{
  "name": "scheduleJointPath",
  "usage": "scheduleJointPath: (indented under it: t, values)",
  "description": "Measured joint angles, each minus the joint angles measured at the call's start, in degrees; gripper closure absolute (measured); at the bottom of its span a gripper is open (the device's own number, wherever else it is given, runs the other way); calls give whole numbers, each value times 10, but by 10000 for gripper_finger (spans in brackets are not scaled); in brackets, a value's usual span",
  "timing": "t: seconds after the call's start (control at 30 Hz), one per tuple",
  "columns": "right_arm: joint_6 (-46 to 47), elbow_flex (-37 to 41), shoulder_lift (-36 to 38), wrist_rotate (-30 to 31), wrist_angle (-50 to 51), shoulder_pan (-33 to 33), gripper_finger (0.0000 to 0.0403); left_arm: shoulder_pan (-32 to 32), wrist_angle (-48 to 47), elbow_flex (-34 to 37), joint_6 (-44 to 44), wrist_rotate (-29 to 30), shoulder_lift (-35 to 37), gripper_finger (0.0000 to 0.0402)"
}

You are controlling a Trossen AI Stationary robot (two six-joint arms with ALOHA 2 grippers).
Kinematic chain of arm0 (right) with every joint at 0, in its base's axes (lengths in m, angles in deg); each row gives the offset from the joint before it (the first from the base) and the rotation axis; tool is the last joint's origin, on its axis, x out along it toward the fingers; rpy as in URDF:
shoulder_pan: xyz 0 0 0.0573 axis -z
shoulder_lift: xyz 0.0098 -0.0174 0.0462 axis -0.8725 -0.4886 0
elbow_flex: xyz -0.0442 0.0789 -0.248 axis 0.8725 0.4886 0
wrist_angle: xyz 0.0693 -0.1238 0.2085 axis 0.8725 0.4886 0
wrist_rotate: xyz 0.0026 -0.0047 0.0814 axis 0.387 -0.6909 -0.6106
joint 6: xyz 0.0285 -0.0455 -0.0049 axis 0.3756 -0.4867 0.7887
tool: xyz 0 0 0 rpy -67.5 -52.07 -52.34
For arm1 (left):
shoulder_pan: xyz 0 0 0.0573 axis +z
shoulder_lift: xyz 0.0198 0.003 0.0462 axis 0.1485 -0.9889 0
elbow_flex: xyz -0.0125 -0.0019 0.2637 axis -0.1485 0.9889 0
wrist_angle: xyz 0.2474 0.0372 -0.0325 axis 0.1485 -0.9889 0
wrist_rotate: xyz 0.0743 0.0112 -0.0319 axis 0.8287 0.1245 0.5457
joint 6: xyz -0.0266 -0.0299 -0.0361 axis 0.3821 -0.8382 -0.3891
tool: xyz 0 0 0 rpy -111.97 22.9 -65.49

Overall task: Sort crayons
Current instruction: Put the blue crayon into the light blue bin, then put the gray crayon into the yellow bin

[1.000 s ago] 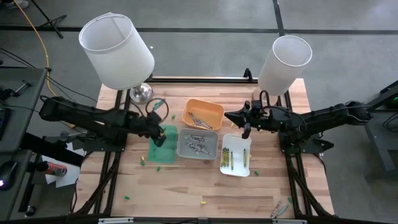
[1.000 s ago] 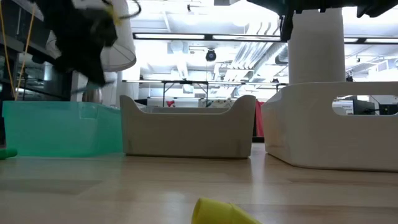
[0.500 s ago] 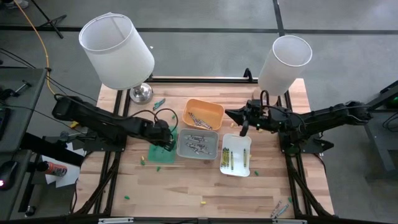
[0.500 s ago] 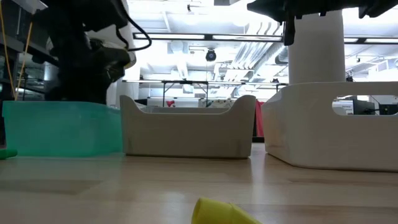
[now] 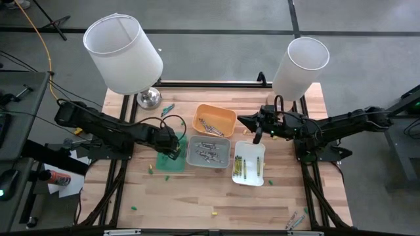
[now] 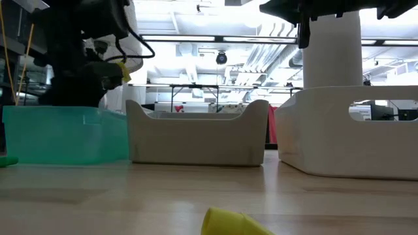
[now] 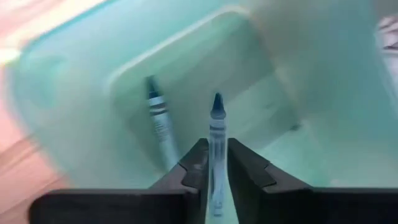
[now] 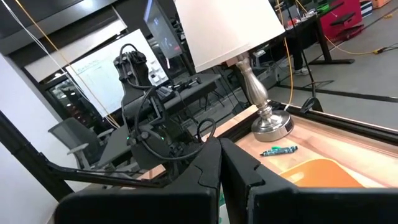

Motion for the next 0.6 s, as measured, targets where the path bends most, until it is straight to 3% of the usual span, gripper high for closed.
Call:
scheduleJointPath:
  t: [0.27, 0.4, 0.53, 0.6]
  values:
    - [1, 0, 0, 0, 3, 0, 402, 2, -16, -7, 14, 8, 23, 294]
    - [14, 0, 0, 0, 3, 0, 402, 15, -15, -43, 56, 18, 58, 273]
    - [15, 0, 0, -1, -10, 0, 402, 23, 29, -89, 125, 99, 123, 266]
    - [15, 0, 0, -3, -24, 0, 402, 23, 112, -98, 193, 137, 165, 266]
